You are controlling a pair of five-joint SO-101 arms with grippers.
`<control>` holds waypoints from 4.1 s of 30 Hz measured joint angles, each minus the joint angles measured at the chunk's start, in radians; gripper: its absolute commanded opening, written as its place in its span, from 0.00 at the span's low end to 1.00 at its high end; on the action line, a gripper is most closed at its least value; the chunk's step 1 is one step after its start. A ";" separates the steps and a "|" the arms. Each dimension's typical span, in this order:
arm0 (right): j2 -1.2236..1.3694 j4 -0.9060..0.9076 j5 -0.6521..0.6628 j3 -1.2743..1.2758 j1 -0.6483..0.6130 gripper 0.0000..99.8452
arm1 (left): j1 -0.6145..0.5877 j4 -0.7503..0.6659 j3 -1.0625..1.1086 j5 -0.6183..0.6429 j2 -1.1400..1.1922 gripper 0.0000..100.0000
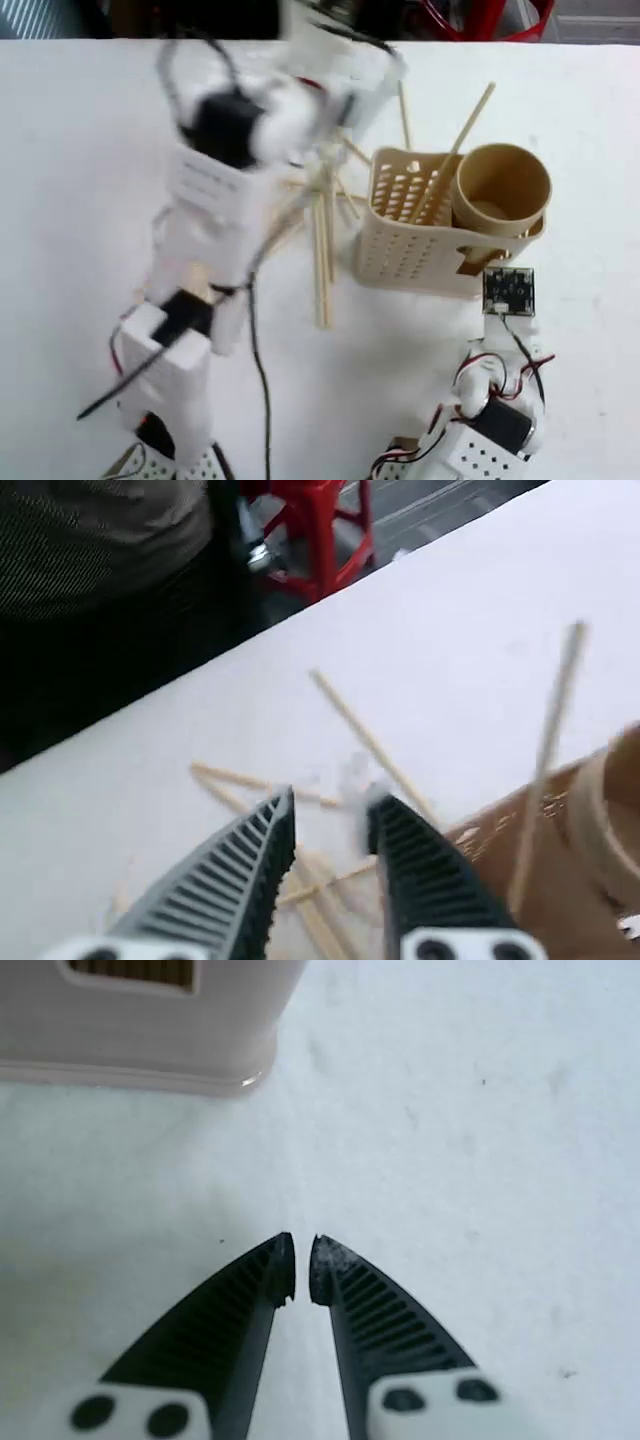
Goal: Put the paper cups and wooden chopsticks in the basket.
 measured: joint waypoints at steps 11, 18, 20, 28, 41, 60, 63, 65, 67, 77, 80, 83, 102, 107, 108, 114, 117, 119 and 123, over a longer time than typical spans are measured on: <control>0.000 0.000 0.000 0.000 0.000 0.04 | 0.239 -0.273 0.008 -0.021 0.167 0.22; 0.000 0.000 0.000 0.000 0.000 0.04 | 0.290 -0.376 0.064 -0.049 0.175 0.22; 0.000 0.000 0.000 0.000 0.000 0.04 | 0.285 -0.420 0.112 -0.049 0.176 0.19; 0.000 0.000 0.000 0.000 0.000 0.04 | 0.284 -0.552 0.226 -0.052 0.176 0.09; 0.000 0.000 0.000 0.000 0.000 0.04 | 0.284 -0.568 0.230 -0.052 0.176 0.02; 0.000 0.000 0.000 0.000 0.000 0.04 | 0.258 -0.571 0.189 -0.012 0.198 0.14; 0.000 0.000 0.000 0.000 0.000 0.04 | 0.249 -0.594 0.183 -0.011 0.264 0.13; 0.000 0.000 0.000 0.000 0.000 0.04 | 0.242 -0.597 0.176 -0.009 0.288 0.09; 0.000 0.000 0.000 0.000 0.000 0.04 | 0.242 -0.600 0.172 -0.008 0.295 0.03; 0.000 0.000 0.000 0.000 0.000 0.04 | 0.233 -0.489 0.028 -0.009 0.301 0.02; 0.000 0.000 0.000 0.000 0.000 0.04 | 0.233 -0.397 -0.083 -0.008 0.301 0.02; 0.000 0.000 0.000 0.000 0.000 0.04 | 0.233 -0.308 -0.216 -0.008 0.301 0.02; 0.000 0.000 0.000 0.000 0.000 0.04 | 0.232 -0.222 -0.434 -0.011 0.316 0.19; 0.000 0.000 0.000 0.000 0.000 0.04 | 0.233 -0.253 -0.434 -0.011 0.430 0.19; 0.000 0.000 0.000 0.000 0.000 0.04 | 0.233 -0.269 -0.434 -0.011 0.450 0.19; 0.000 0.000 0.000 0.000 0.000 0.04 | 0.238 -0.338 -0.434 -0.011 0.526 0.19; 0.000 0.000 0.000 0.000 0.000 0.04 | 0.255 -0.341 -0.434 -0.012 0.532 0.19; 0.000 0.000 0.000 0.000 0.000 0.04 | 0.272 -0.344 -0.434 -0.012 0.532 0.19; 0.000 0.000 0.000 0.000 0.000 0.04 | 0.285 -0.358 -0.434 -0.012 0.532 0.19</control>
